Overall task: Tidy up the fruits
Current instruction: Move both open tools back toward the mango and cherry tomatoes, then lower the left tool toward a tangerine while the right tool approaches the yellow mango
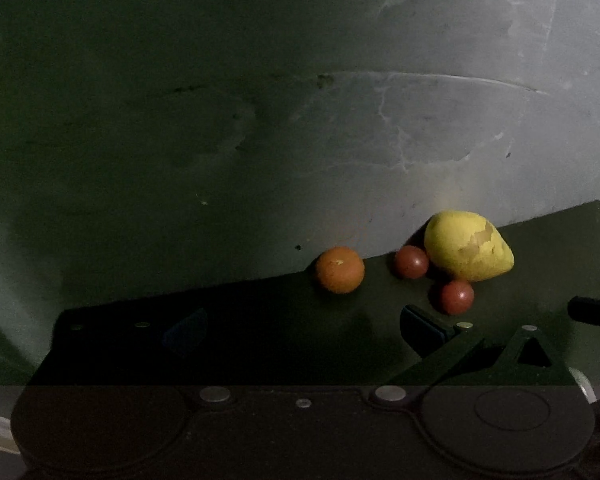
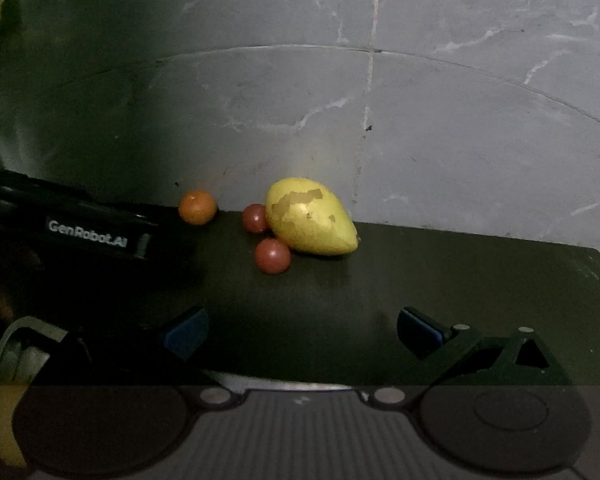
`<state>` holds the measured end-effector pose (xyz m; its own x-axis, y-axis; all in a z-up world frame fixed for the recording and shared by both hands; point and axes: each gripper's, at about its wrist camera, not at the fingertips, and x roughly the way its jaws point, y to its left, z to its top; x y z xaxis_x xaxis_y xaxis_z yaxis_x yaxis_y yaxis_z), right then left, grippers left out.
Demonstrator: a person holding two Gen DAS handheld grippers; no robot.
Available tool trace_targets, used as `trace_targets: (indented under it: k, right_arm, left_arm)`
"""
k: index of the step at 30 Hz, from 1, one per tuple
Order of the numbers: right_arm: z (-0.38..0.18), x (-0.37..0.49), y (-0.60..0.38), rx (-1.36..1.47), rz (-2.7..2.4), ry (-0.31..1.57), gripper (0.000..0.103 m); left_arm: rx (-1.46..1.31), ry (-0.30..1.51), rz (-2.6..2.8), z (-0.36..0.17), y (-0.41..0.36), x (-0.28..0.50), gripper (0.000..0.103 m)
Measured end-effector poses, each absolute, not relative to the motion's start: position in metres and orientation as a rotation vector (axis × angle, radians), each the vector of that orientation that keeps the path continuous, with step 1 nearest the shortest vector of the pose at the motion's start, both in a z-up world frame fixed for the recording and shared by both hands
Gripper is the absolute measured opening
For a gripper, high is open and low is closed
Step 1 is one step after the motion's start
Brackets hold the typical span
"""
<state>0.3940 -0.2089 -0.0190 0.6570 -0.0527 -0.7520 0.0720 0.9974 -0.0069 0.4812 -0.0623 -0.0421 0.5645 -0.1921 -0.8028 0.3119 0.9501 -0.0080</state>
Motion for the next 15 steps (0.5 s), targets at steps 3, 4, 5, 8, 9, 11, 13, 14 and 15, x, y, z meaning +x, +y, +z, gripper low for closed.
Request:
trace_targets:
  k: [3, 4, 5, 8, 9, 11, 13, 14, 15]
  right_arm:
    - [-0.021, 0.400, -0.209, 0.032, -0.056, 0.848, 0.100]
    - [-0.022, 0.401, -0.209, 0.035, -0.049, 0.846, 0.098]
    - [-0.023, 0.403, -0.209, 0.037, -0.046, 0.847, 0.097]
    - [-0.026, 0.407, -0.209, 0.039, -0.040, 0.852, 0.093]
    - [-0.027, 0.408, -0.208, 0.041, -0.037, 0.852, 0.092]
    - [-0.028, 0.410, -0.209, 0.047, -0.031, 0.850, 0.089]
    - [-0.028, 0.412, -0.209, 0.051, -0.024, 0.848, 0.086]
    - [-0.028, 0.412, -0.209, 0.053, -0.022, 0.847, 0.084]
    - [-0.029, 0.413, -0.209, 0.055, -0.020, 0.845, 0.083]
  left_arm:
    - [0.119, 0.930, -0.300, -0.045, -0.066, 0.486, 0.102]
    - [0.112, 0.928, -0.300, -0.046, -0.067, 0.488, 0.102]
    - [0.106, 0.929, -0.300, -0.046, -0.068, 0.489, 0.102]
    - [0.087, 0.929, -0.301, -0.047, -0.071, 0.494, 0.102]
    - [0.082, 0.929, -0.301, -0.048, -0.072, 0.495, 0.102]
    - [0.072, 0.930, -0.304, -0.047, -0.072, 0.498, 0.102]
    - [0.064, 0.928, -0.306, -0.048, -0.074, 0.500, 0.100]
    - [0.062, 0.928, -0.308, -0.048, -0.075, 0.503, 0.099]
    - [0.059, 0.928, -0.310, -0.048, -0.075, 0.505, 0.099]
